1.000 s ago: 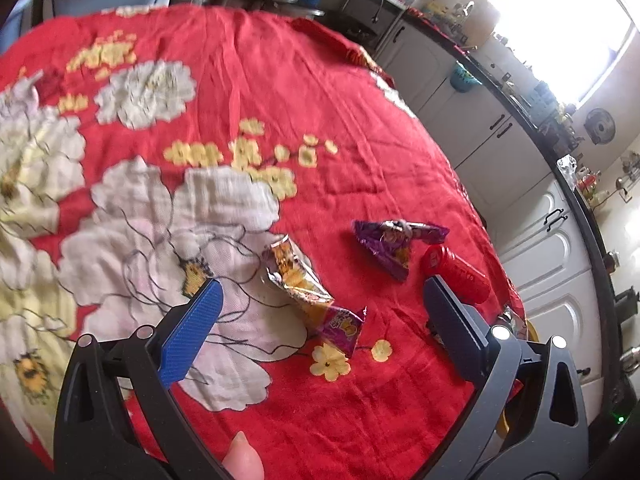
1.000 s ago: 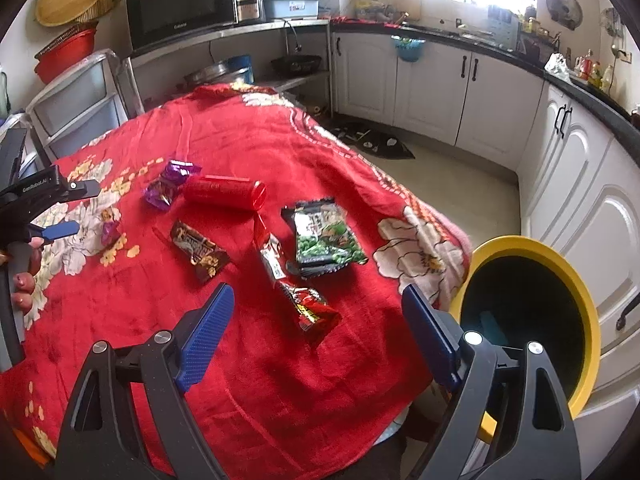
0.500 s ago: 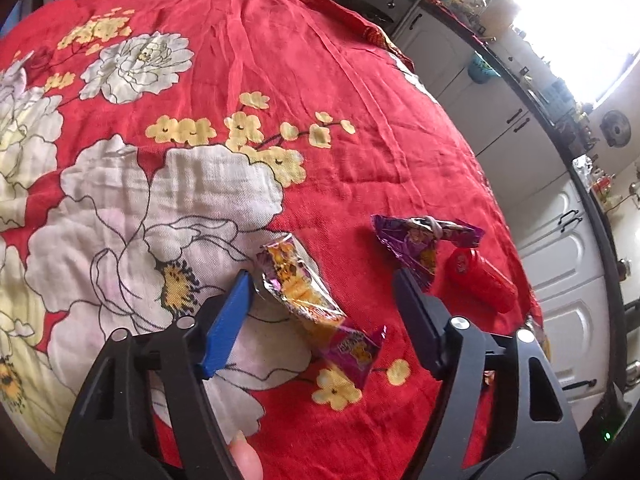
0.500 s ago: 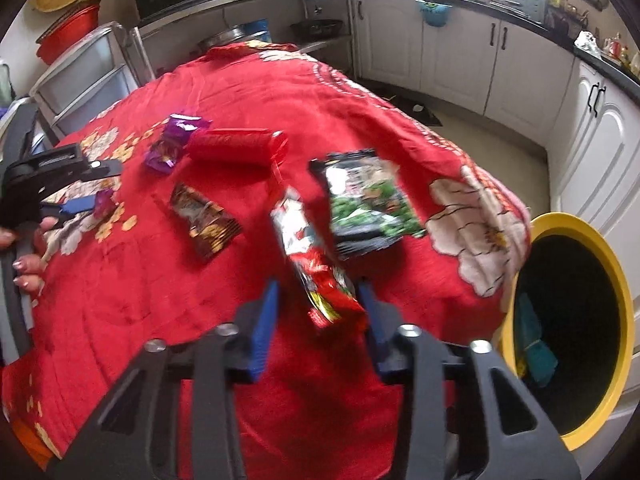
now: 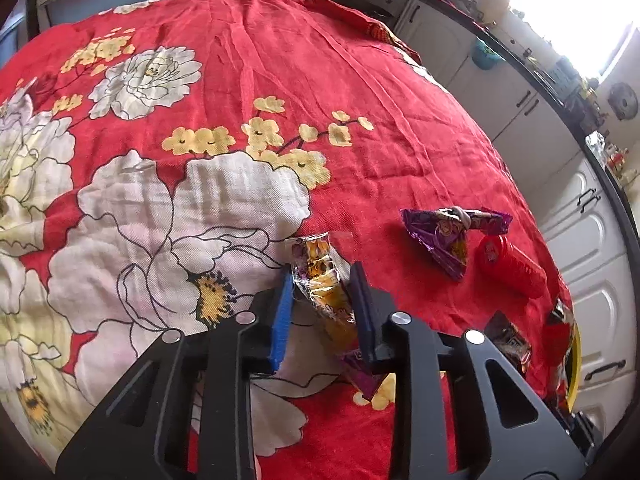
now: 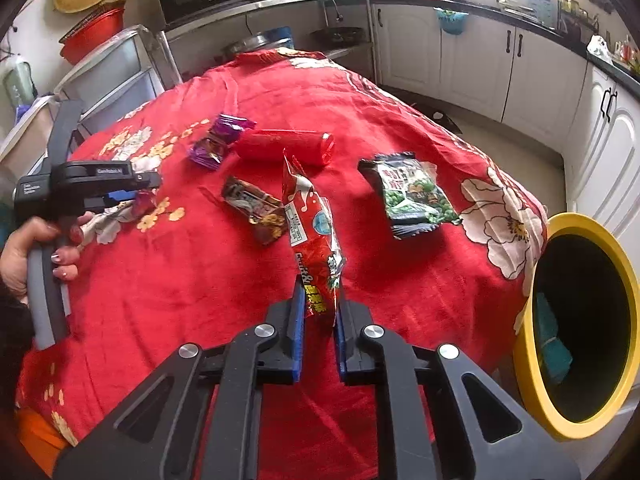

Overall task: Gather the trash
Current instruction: 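Grasp the red snack bag with the right tool while the left tool grasps the orange wrapper, then carry the red bag with the right tool while the left tool carries the orange wrapper to the bin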

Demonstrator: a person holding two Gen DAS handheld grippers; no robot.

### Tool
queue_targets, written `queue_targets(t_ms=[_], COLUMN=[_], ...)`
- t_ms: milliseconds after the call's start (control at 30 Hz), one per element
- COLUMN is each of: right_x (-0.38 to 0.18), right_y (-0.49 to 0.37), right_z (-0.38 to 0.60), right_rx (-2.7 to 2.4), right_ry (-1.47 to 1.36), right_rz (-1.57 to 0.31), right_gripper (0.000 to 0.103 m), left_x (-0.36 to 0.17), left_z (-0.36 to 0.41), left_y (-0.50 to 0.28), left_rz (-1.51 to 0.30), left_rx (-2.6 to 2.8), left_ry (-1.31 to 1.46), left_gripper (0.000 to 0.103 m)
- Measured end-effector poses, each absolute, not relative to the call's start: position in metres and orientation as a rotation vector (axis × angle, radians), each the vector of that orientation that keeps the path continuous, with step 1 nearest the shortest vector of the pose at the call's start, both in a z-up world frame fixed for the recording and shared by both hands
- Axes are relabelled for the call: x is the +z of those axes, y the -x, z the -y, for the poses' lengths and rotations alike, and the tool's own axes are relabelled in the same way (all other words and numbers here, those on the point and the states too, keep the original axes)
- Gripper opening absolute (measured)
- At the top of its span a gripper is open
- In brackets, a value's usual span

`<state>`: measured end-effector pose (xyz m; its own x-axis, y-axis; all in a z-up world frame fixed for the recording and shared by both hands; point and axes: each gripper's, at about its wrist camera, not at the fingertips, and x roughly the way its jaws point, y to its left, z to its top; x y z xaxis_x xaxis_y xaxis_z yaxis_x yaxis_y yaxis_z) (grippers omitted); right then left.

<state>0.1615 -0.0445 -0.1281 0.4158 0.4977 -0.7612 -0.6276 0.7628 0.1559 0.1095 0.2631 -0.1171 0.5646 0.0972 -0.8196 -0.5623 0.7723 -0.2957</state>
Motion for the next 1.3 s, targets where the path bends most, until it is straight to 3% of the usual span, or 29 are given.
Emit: queue_targets(t_ms=[433, 1300], right_x=[-0.11, -0.077], right_y=[-0.143, -0.134], right_z=[0.045, 0.077], right_rx=[0.748, 0.707], right_ry=[0.139, 0.076], right_rz=[-0.853, -0.775], right_gripper=[0.011, 0.011], left_x=[-0.098, -0.044], left_z=[-0.228, -0.138], left_y=[-0.099, -0.106], left_rz=[-0.884, -0.795], left_rx=[0.268, 0.051], left_ry=[0.485, 0.348], left_gripper=[0.006, 0.005])
